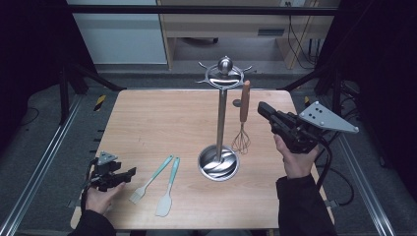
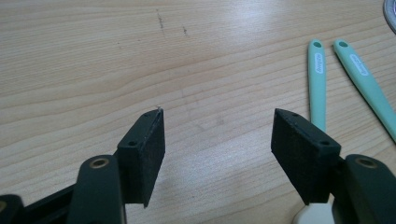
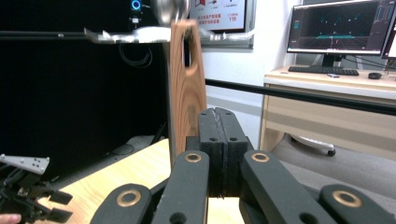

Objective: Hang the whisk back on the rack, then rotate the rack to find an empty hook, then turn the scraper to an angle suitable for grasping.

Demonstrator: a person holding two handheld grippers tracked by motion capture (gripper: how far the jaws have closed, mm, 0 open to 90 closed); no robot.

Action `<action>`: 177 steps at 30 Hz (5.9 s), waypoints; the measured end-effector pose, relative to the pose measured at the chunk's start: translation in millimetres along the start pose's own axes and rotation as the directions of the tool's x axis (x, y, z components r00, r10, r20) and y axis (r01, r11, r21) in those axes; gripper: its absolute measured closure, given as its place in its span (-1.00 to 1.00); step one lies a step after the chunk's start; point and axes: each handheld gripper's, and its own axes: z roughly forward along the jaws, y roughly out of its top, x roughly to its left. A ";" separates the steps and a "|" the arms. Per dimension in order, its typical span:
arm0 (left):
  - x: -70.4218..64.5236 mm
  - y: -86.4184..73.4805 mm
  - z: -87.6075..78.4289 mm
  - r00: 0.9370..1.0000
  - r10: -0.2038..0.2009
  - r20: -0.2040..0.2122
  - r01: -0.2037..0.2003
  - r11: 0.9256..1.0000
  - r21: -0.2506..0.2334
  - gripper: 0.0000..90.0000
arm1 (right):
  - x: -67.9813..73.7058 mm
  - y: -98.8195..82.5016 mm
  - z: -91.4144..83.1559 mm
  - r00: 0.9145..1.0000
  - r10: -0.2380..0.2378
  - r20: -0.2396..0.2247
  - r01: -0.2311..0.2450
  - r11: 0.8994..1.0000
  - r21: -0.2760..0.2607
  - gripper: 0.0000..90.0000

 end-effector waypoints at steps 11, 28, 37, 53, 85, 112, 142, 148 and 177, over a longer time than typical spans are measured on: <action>-0.1 0.3 0.0 1.000 0.001 0.002 -0.001 1.000 -0.006 -0.22 | -0.6 19.5 4.0 1.000 -0.013 0.003 0.013 1.000 -0.015 1.00; -0.6 0.0 0.1 1.000 0.003 -0.007 -0.003 1.000 -0.006 -0.23 | 5.7 41.0 17.4 0.999 -0.045 0.013 0.045 0.999 0.001 1.00; -0.7 -0.1 -0.4 1.000 0.003 -0.005 -0.003 1.000 -0.008 -0.23 | 7.4 42.9 24.2 0.999 -0.052 0.006 0.052 0.998 0.029 1.00; -0.8 0.1 -0.5 1.000 0.003 -0.005 -0.003 1.000 -0.009 -0.23 | 18.0 42.0 23.9 0.996 -0.074 -0.039 0.075 0.997 0.022 1.00; -7.0 2.7 -8.9 0.999 0.053 -0.001 -0.053 0.995 -0.081 0.09 | -19.8 -72.2 1.6 0.990 -0.009 0.144 -0.018 0.981 0.191 0.30; -64.6 22.4 -4.8 0.988 0.118 0.103 -0.111 0.991 -0.070 0.08 | -49.5 -176.2 -27.5 0.965 0.020 0.262 -0.136 0.891 0.433 0.10; -120.4 9.1 26.2 0.957 0.245 0.158 -0.264 0.958 0.114 0.44 | -52.4 -194.2 -23.2 0.966 -0.029 0.256 -0.123 0.821 0.558 0.13; -121.6 6.6 33.9 0.959 0.237 0.155 -0.260 0.954 0.150 0.49 | -51.7 -194.4 -22.5 0.967 -0.018 0.255 -0.134 0.815 0.564 0.14; -113.8 9.5 35.5 0.959 0.216 0.185 -0.253 0.946 0.203 0.77 | -52.1 -194.9 -22.8 0.966 -0.021 0.257 -0.132 0.815 0.564 0.13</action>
